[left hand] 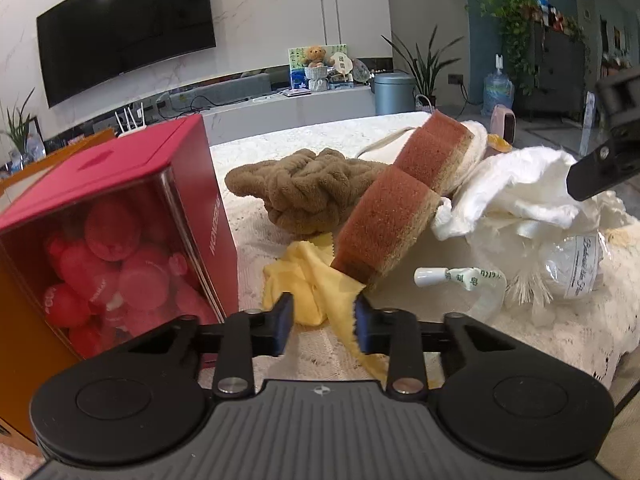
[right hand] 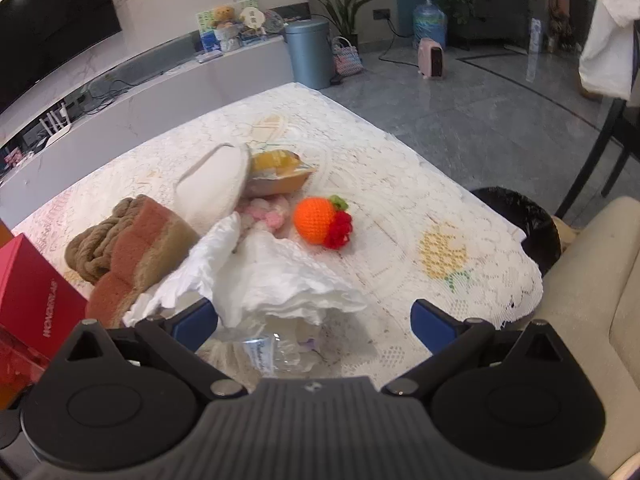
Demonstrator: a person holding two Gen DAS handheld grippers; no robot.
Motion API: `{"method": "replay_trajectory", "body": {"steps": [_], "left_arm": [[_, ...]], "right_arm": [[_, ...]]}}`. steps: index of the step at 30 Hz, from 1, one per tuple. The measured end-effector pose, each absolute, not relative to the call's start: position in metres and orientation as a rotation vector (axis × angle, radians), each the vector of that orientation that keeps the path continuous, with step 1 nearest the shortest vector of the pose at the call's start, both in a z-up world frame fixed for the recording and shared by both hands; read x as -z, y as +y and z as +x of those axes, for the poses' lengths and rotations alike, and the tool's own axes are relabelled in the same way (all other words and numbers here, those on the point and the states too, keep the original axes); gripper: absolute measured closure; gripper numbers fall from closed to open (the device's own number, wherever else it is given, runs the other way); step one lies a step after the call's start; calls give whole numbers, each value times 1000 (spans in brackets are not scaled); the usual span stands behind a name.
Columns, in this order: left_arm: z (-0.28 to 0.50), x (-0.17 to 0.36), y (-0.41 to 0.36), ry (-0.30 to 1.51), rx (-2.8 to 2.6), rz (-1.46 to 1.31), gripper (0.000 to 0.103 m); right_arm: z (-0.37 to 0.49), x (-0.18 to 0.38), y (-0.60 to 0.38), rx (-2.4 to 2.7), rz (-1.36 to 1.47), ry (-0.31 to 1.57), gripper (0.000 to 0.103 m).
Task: Organize soft objects
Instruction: 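Reach the left gripper to the yellow cloth and close on it, then grasp the small white tube with the right gripper while the left holds the yellow cloth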
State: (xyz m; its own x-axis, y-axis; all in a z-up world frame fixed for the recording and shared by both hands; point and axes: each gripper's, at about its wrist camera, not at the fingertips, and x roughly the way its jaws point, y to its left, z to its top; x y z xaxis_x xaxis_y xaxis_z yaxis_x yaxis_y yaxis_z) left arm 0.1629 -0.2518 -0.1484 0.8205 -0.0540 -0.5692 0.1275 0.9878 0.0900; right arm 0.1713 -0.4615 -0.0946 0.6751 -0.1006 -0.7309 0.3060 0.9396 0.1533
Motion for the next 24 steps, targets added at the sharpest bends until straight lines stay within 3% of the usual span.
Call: {"method": "replay_trajectory", "body": {"steps": [2, 6, 10, 11, 13, 22, 24], "left_arm": [[166, 149, -247, 607, 100, 98, 78], [170, 146, -234, 636, 90, 42, 101], [159, 133, -220, 690, 112, 63, 102], [153, 128, -214, 690, 129, 69, 102], [141, 120, -204, 710, 155, 101, 102], [104, 119, -180, 776, 157, 91, 102], [104, 124, -181, 787, 164, 84, 102]], "right_arm": [[167, 89, -462, 203, 283, 771, 3], [156, 78, -467, 138, 325, 721, 2], [144, 76, -469, -9, 386, 701, 4], [144, 76, -466, -65, 400, 718, 17], [144, 76, -457, -158, 398, 742, 32], [174, 116, -405, -263, 291, 952, 31], [185, 133, -404, -213, 304, 1008, 37]]}}
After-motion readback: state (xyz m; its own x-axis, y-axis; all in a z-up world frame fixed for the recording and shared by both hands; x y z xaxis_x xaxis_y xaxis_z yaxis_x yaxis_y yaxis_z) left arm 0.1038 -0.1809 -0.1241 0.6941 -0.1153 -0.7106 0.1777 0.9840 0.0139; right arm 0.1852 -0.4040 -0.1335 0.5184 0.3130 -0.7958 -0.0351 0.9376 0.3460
